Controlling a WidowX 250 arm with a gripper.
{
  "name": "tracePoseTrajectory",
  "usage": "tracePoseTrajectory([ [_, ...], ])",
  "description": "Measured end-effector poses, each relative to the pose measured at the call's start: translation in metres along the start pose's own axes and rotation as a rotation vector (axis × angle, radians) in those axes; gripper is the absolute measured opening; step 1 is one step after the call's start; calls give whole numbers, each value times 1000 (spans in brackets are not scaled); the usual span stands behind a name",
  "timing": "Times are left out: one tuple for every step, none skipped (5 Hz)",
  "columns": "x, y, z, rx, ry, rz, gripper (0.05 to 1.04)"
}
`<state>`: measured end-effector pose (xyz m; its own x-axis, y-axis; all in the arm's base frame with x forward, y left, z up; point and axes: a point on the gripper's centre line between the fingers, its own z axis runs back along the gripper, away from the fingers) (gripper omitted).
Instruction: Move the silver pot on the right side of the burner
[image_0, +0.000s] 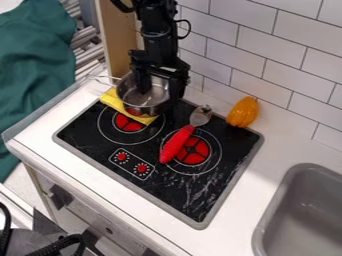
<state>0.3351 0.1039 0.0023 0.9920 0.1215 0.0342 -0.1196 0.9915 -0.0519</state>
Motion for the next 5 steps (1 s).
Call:
tracePoseTrajectory([
  [1,2,-13,8,39,-5,1005],
  [5,4,-21,2,62,-21,1005],
  [10,5,-25,1,67,-36,975],
  [9,5,-30,-1,79,-39,831],
  [8,4,-31,-4,82,-38,514],
])
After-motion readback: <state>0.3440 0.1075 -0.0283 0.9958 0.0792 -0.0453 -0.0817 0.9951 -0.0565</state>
